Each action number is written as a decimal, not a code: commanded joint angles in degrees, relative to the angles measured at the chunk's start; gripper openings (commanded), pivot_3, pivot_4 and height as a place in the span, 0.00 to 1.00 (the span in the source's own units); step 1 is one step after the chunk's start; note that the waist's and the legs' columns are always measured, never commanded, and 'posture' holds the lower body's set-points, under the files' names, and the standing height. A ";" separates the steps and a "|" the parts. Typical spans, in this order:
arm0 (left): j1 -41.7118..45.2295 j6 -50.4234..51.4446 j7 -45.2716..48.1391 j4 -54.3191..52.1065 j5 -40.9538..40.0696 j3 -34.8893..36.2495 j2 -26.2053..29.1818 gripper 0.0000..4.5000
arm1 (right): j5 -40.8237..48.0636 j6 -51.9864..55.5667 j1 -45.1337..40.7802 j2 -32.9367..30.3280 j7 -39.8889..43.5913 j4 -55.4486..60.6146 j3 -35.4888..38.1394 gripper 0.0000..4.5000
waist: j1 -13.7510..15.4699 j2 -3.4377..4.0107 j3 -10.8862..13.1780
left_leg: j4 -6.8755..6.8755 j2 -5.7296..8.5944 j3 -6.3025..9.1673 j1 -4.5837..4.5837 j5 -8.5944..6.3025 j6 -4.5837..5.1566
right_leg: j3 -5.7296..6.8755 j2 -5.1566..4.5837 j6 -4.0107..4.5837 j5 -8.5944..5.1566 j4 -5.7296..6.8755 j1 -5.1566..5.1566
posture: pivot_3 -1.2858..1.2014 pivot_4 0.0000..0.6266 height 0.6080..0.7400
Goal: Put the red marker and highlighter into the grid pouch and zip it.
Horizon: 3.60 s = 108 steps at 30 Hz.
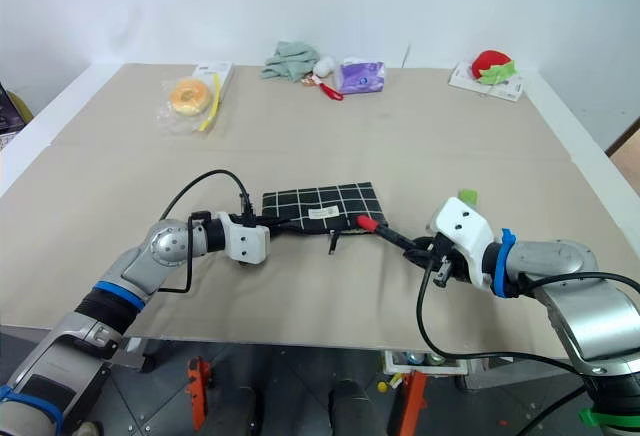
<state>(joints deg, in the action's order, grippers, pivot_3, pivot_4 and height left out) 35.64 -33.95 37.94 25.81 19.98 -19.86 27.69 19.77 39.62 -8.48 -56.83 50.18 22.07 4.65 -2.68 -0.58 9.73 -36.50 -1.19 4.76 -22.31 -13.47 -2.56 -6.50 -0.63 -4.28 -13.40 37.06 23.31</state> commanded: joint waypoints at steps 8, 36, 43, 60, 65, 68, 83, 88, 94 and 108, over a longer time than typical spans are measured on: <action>-0.48 -0.13 0.34 -0.32 -0.04 -0.81 0.15 0.00 | -0.34 -1.56 1.82 -0.41 2.04 1.10 1.32 0.13 | -0.01 -0.01 0.00 | 0.00 0.00 0.00 0.02 0.00 0.00 | 0.00 0.00 0.00 0.01 0.00 -0.01 | 0.52 0.24 0.99; -1.14 3.01 5.49 -5.25 -7.51 -0.57 -3.64 0.00 | -20.00 -8.84 -24.04 15.10 -2.18 -6.94 -24.54 0.13 | -0.01 -0.04 0.04 | 0.01 -0.01 0.06 -0.12 0.01 -0.02 | 0.04 0.01 0.03 0.00 0.01 0.13 | 0.52 0.24 0.99; -1.35 4.24 5.56 -6.06 -8.05 -0.13 -3.59 0.00 | -22.85 -12.31 -24.42 15.96 -0.79 -8.23 -25.01 0.13 | -0.02 -0.05 0.04 | 0.02 -0.01 0.11 -0.15 0.01 -0.02 | 0.09 0.01 0.06 -0.01 0.01 0.14 | 0.52 0.24 0.99; -1.54 12.92 5.52 -7.41 -12.38 2.55 -4.97 0.00 | -0.52 11.05 -16.88 12.81 -7.45 -2.96 10.81 0.99 | 0.03 -0.09 0.06 | -0.05 -0.01 0.15 -0.09 0.01 -0.01 | 0.12 0.01 0.12 0.06 0.07 0.06 | 0.52 0.24 0.99; 0.57 19.62 7.41 -10.55 -17.25 4.55 -6.44 0.00 | -8.81 19.15 -17.59 15.82 -25.37 -10.43 12.76 0.99 | 0.00 -0.09 0.07 | -0.03 -0.01 0.14 -0.10 0.09 0.00 | 0.12 0.02 0.16 0.13 0.10 0.09 | 0.52 0.24 0.99; 2.18 21.77 8.16 -11.65 -17.77 4.78 -6.48 0.00 | -11.02 20.41 -16.45 18.89 -31.51 -11.39 13.13 0.99 | -0.06 -0.07 0.06 | 0.01 -0.01 0.14 -0.13 0.09 0.00 | 0.10 0.04 0.18 0.12 0.10 0.14 | 0.52 0.24 0.99; 1.18 24.78 9.20 -15.32 -18.48 4.70 -6.35 0.00 | -11.85 20.67 -13.34 25.44 -36.12 -15.42 11.00 0.73 | -0.12 -0.06 0.06 | 0.03 -0.01 0.13 -0.09 0.08 0.01 | 0.05 0.06 0.16 0.08 0.09 0.11 | 0.52 0.24 0.99; 0.74 25.27 8.84 -15.66 -18.72 4.92 -6.64 0.00 | -12.20 17.13 -13.84 23.21 -34.98 -15.75 11.36 0.22 | -0.01 -0.07 0.06 | 0.03 0.00 0.14 -0.10 0.09 0.00 | 0.07 0.05 0.15 0.08 0.09 0.08 | 0.52 0.24 0.99; 0.63 25.36 8.76 -14.99 -18.84 4.93 -7.10 0.00 | -6.62 -4.60 -12.45 13.06 -15.73 -9.54 11.66 0.23 | -0.10 0.00 0.10 | 0.07 0.01 0.08 -0.12 0.08 0.01 | 0.03 0.04 0.07 0.04 0.07 0.15 | 0.52 0.24 0.99; 0.07 25.62 8.62 -14.97 -18.73 5.05 -7.59 0.00 | 9.23 4.50 0.29 -6.12 6.59 5.11 12.42 0.23 | -0.08 -0.19 0.20 | -0.07 -0.04 0.02 -0.06 0.00 0.15 | -0.01 0.09 0.11 0.04 0.06 0.06 | 0.52 0.24 0.99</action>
<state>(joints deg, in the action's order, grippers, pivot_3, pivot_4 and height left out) 35.65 -8.32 47.44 12.76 2.03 -15.88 20.17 30.75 45.24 -7.73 -61.60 57.83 27.28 17.09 -2.76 -0.77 9.93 -36.58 -1.24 4.78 -22.34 -13.47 -2.41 -6.51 -0.53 -4.17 -13.34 37.12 23.36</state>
